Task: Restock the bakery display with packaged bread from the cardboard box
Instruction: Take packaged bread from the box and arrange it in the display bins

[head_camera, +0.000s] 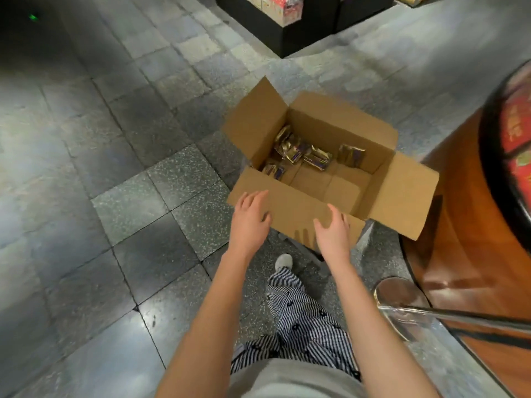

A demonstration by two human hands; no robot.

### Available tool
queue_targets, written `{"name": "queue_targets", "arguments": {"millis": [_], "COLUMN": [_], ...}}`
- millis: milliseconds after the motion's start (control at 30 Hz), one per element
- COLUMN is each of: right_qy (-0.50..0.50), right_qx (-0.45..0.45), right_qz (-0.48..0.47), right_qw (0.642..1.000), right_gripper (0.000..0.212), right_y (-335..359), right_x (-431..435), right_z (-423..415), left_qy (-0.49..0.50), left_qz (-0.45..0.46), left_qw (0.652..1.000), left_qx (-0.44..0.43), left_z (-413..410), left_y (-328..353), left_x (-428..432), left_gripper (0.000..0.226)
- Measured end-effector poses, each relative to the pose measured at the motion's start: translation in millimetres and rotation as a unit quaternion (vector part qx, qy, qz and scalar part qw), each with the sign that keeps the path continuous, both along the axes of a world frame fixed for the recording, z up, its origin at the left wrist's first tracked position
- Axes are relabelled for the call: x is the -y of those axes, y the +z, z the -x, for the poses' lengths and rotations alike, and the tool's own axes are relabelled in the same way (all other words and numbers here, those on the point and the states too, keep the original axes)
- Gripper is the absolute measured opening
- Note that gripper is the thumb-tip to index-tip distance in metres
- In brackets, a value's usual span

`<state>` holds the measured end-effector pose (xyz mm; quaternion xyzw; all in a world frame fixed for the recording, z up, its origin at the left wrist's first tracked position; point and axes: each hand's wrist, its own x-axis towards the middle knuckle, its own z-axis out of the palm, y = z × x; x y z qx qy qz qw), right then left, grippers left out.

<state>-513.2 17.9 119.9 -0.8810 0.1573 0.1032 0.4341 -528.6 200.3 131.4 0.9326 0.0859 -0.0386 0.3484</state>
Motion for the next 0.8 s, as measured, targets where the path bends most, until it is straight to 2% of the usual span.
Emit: {"name": "queue_targets", "arguments": {"millis": [167,433,800], "right_qy": [-0.033,-0.041,-0.066], "right_qx": [-0.029,-0.082,-0.178], "right_qz": [-0.001,0.007,0.042], "right_qw": [0.999,0.996,0.981], "right_gripper": [0.054,0.056,0.056], "right_y": [-18.7,-47.3,-108.1], "right_x": [-0.1,-1.7,16.0], "right_z": [-89.3,-219.3,-261.2], "left_qy": [-0.043,-0.053,-0.128], "left_qz": [-0.005,-0.020,-0.012], "left_qw": [0.999,0.997,0.974], "left_qx": [-0.006,-0.059,-0.189], "left_z": [-88.3,-230.2,-306.3], "left_y": [-6.4,-22.9,-85.0], "left_x": [0.3,8.3,25.6], "left_gripper": [0.050,0.049,0.052]}}
